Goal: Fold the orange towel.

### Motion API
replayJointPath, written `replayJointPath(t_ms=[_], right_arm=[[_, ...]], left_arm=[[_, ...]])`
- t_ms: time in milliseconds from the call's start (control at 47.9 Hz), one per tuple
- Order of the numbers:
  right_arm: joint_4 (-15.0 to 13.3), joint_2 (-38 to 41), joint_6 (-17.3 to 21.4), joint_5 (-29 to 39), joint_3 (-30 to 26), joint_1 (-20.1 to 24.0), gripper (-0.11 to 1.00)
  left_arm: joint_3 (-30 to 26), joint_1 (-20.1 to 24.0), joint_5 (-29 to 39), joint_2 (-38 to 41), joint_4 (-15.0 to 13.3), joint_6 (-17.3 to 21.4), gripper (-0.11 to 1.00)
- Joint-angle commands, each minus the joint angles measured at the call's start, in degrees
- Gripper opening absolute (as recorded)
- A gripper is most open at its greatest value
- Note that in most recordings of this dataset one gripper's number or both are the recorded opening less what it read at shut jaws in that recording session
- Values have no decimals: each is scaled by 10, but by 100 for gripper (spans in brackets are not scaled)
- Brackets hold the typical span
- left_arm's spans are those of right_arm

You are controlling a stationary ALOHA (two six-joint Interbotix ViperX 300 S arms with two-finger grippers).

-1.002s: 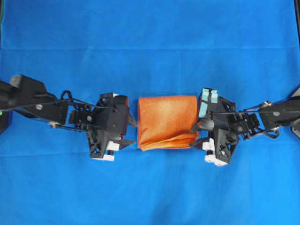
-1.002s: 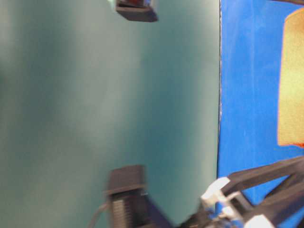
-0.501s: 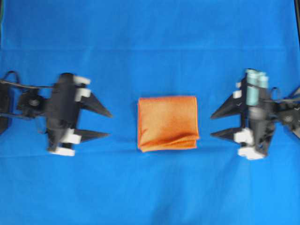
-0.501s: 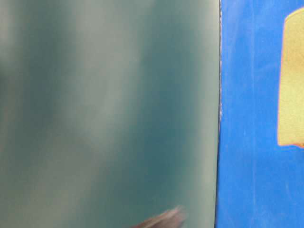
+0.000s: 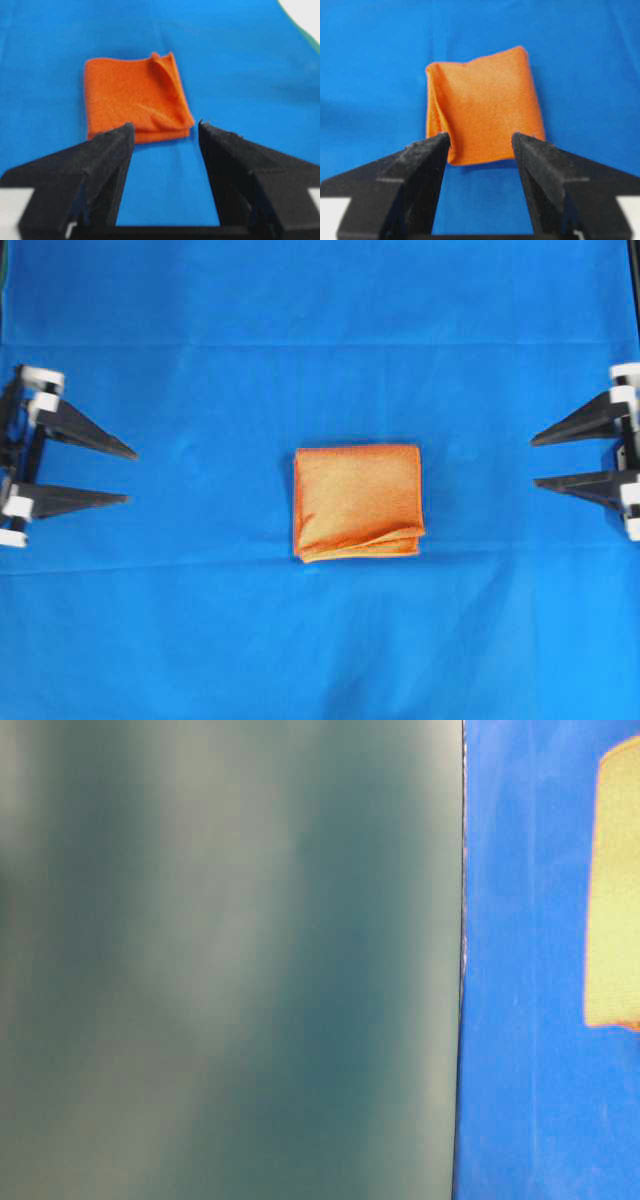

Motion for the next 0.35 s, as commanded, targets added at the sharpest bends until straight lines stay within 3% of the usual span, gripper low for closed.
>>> replayJointPath(t_ms=[0, 334], right_arm=[[-4, -20, 1, -17, 18, -8, 58], [0, -31, 3, -126, 101, -68, 58]], left_arm=[[15, 6, -6, -33, 1, 0, 48], [102, 29, -11, -133, 1, -1, 48]])
